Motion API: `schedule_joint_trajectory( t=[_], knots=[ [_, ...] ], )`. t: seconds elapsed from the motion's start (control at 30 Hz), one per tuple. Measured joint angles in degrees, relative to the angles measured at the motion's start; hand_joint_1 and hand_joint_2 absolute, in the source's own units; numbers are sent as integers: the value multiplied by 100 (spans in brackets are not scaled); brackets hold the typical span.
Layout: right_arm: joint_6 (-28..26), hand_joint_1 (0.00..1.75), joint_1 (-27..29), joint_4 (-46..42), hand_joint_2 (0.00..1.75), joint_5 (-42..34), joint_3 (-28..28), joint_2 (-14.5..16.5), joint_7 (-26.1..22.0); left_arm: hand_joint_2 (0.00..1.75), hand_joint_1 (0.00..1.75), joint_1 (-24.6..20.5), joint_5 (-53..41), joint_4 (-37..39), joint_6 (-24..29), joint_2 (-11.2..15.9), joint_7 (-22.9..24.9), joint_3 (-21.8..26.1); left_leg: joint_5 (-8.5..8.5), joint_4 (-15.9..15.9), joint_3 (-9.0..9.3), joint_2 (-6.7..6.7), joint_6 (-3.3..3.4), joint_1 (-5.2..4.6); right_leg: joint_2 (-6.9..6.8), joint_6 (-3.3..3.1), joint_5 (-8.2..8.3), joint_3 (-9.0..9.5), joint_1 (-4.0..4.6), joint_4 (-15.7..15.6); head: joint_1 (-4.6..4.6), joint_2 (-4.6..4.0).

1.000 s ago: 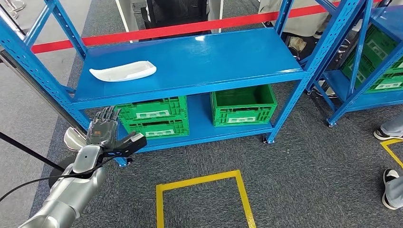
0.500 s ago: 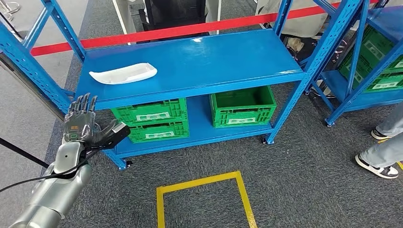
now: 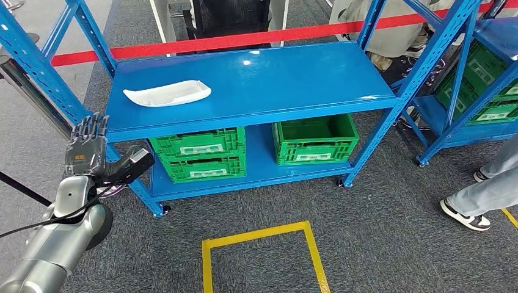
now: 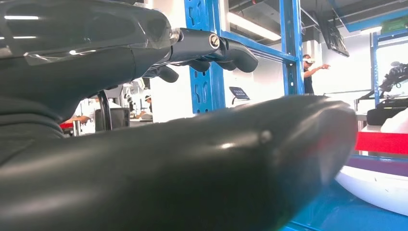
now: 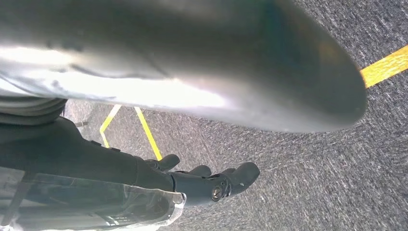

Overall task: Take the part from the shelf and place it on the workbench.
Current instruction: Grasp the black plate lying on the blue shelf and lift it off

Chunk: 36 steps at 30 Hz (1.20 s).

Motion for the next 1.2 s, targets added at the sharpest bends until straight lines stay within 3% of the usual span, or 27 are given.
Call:
schedule_joint_trajectory(
  t=[0.37,0.53,0.6,0.7,0.73,0.77,0.83,0.9,0.93,1.07,1.13,1.2],
  knots=[
    [2,0,0,0,0,33,-2,3,-14,0,0,-70,104,102,-67,98,-31,56,-10,5,-2,8,7,12,3,11,0,-10,20,7,-4,0],
    [16,0,-8,0,0,92,-2,5,-42,0,0,-209,193,332,-111,305,-90,152,-9,-29,20,14,82,-7,2,73,-13,-8,-8,11,-3,0],
    [18,0,-10,0,0,117,-2,4,-50,0,0,-262,122,388,-158,337,-81,157,17,-94,71,25,147,13,-1,73,-199,-154,-3,336,11,0],
    [41,0,-7,0,0,176,0,-7,-64,0,0,-304,-10,512,-325,340,-47,148,7,-107,98,29,188,1,-2,44,-699,-769,22,1526,36,0],
    [62,0,-7,0,0,199,2,-13,-66,0,0,-304,-43,556,-375,336,-38,138,-5,-102,105,25,187,-8,-2,35,-748,-918,30,1778,35,0],
    [82,0,-8,-1,0,217,3,-16,-68,0,0,-305,-66,596,-417,333,-30,128,-22,-95,120,20,177,-13,-2,21,-682,-955,36,1801,37,0],
    [105,0,-12,-2,0,241,7,-29,-70,0,0,-313,-84,657,-458,331,-21,115,-83,-61,169,12,135,-9,-5,-17,-271,-671,39,1145,38,0],
    [106,0,-20,-1,0,249,10,-40,-72,0,0,-335,-87,700,-470,333,-17,110,-164,0,195,8,68,-25,-2,-49,-5,-311,48,431,35,0],
    [105,0,-26,-1,0,249,12,-42,-74,0,0,-349,-89,720,-472,336,-17,107,-193,23,194,5,38,-32,3,-67,20,-228,57,271,34,0],
    [107,0,-40,0,0,251,15,-42,-76,0,0,-404,-96,776,-488,347,-17,99,-290,93,159,7,-57,-15,22,-184,-51,-189,53,232,22,0],
    [109,0,-48,0,0,251,15,-42,-66,0,0,-457,-119,810,-545,351,-5,92,-516,570,-92,15,-119,8,22,-239,-80,-150,30,224,10,0],
    [109,0,-52,0,0,251,15,-43,-41,0,0,-496,-178,866,-616,346,19,80,-797,1394,-557,17,-158,30,21,-263,-122,-110,29,225,3,0]
  ],
)
